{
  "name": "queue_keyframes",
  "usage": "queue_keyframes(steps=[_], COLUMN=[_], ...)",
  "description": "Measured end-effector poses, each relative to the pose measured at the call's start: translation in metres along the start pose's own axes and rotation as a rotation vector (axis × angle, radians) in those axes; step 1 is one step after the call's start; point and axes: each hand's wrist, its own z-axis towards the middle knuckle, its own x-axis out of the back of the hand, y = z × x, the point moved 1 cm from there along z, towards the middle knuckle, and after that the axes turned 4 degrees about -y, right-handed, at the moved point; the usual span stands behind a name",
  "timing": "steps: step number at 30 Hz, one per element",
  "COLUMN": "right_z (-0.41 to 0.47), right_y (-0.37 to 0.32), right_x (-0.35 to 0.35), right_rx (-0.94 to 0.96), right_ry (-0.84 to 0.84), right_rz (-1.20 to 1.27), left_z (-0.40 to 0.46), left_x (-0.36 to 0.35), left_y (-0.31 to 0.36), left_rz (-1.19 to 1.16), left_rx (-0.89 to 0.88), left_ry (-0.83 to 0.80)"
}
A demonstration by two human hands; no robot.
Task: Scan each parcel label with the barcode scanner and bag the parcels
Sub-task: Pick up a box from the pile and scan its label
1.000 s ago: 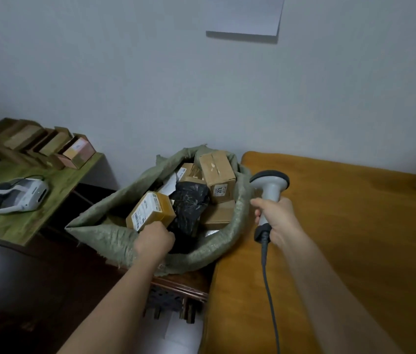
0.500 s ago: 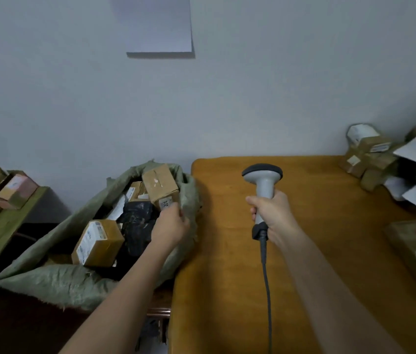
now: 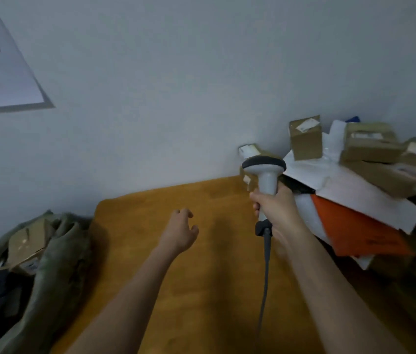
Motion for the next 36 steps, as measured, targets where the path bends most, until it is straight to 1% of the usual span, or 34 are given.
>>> queue_keyframes(steps=[4, 8, 12, 14, 16, 18, 20, 22, 25, 27, 28, 33, 36], right_z=[0.037, 0.078, 0.114, 0.131, 0.145, 0.157, 0.165, 0.173, 0.182, 0.184, 0.184, 0.174, 0.159], right_y=[-0.025, -0.047, -0.053, -0.052, -0.048, -0.043, -0.036, -0.031, -0.025, -0.021, -0.021, -0.021, -0.026], right_x=[0.094, 0.156, 0.188, 0.197, 0.203, 0.209, 0.214, 0.217, 0.219, 0.218, 0.216, 0.207, 0.202], right_rx=[0.041, 0.061, 0.068, 0.067, 0.062, 0.047, 0.029, 0.017, 0.004, -0.007, -0.011, 0.003, 0.012], right_ry=[0.122, 0.210, 0.255, 0.242, 0.224, 0.210, 0.195, 0.181, 0.170, 0.172, 0.174, 0.200, 0.200], right_rz=[0.050, 0.101, 0.181, 0.211, 0.223, 0.216, 0.205, 0.202, 0.221, 0.254, 0.270, 0.312, 0.321], left_z=[0.035, 0.076, 0.133, 0.163, 0.192, 0.222, 0.250, 0.270, 0.283, 0.281, 0.276, 0.232, 0.191], left_x=[-0.026, -0.031, -0.027, -0.027, -0.030, -0.034, -0.038, -0.043, -0.051, -0.057, -0.060, -0.058, -0.049], left_y=[0.108, 0.197, 0.266, 0.293, 0.316, 0.333, 0.345, 0.352, 0.348, 0.337, 0.329, 0.291, 0.273], left_rz=[-0.021, -0.017, 0.033, 0.051, 0.130, 0.237, 0.284, 0.269, 0.308, 0.323, 0.293, 0.049, -0.001], left_rx=[-0.096, -0.245, -0.342, -0.391, -0.436, -0.429, -0.403, -0.390, -0.391, -0.408, -0.416, -0.428, -0.538], left_ry=[-0.023, 0.033, 0.111, 0.136, 0.137, 0.105, 0.046, -0.021, -0.036, 0.012, 0.045, 0.186, 0.278])
